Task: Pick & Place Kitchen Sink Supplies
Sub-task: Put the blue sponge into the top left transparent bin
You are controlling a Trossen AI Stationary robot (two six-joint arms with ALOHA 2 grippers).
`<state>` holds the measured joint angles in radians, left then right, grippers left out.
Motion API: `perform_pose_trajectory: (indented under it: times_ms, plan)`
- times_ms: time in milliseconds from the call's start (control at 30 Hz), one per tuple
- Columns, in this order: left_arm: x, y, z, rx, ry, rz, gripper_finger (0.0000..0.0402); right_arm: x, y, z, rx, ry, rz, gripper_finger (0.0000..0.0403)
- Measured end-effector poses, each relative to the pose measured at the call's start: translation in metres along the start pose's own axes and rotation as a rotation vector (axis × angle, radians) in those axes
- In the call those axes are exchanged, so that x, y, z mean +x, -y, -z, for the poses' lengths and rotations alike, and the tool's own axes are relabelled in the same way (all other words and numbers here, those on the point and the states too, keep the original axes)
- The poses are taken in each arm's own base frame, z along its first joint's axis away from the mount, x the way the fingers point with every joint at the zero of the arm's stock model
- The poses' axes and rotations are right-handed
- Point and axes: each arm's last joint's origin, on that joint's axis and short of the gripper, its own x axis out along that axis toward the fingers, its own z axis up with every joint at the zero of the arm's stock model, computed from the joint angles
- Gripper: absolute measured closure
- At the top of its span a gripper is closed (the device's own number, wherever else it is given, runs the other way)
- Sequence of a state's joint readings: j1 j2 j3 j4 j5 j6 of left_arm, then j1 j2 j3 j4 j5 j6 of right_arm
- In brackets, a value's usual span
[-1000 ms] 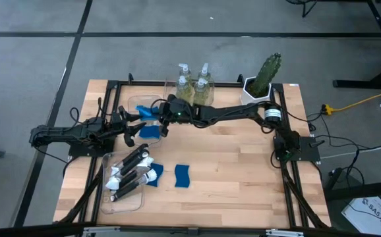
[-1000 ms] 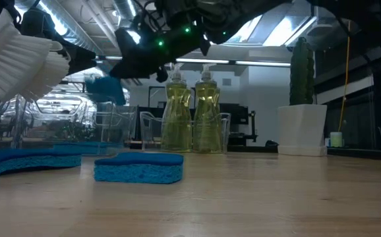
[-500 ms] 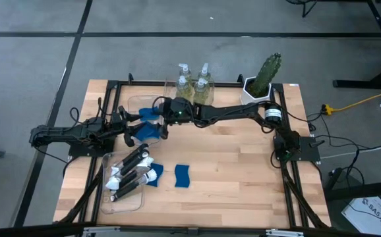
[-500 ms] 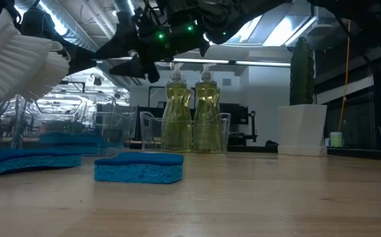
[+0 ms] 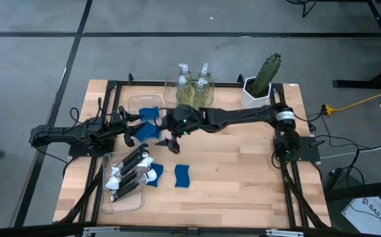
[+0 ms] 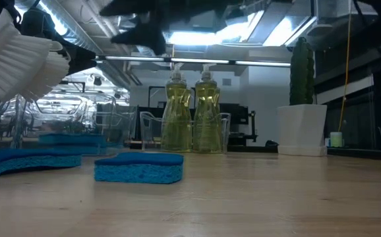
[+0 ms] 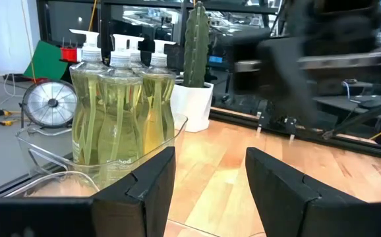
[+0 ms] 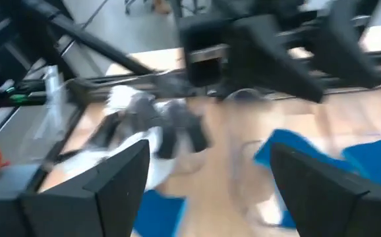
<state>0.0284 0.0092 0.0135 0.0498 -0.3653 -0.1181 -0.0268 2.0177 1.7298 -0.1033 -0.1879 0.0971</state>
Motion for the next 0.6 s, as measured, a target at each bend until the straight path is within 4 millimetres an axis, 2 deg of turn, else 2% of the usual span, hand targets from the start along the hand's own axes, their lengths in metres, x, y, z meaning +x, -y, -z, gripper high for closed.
perform_pose_trajectory:
  times_ms: [100, 267, 433, 600]
  plan:
    - [0.0, 0.0, 0.0, 0.0, 0.0, 0.0, 0.0221, -0.005, -0.022, -0.001, -0.01, -0.034, -0.037, 0.0095]
    - [0.0, 0.0, 0.0, 0.0, 0.0, 0.0, 0.0221, -0.007, -0.065, 0.008, 0.005, -0.127, -0.109, 0.0095]
    - [0.0, 0.0, 0.0, 0.0, 0.0, 0.0, 0.0222, -0.008, -0.12, 0.03, 0.001, -0.266, -0.174, 0.0095]
    - [0.0, 0.0, 0.0, 0.0, 0.0, 0.0, 0.0221, -0.014, -0.17, 0.051, -0.082, -0.323, -0.087, 0.0095]
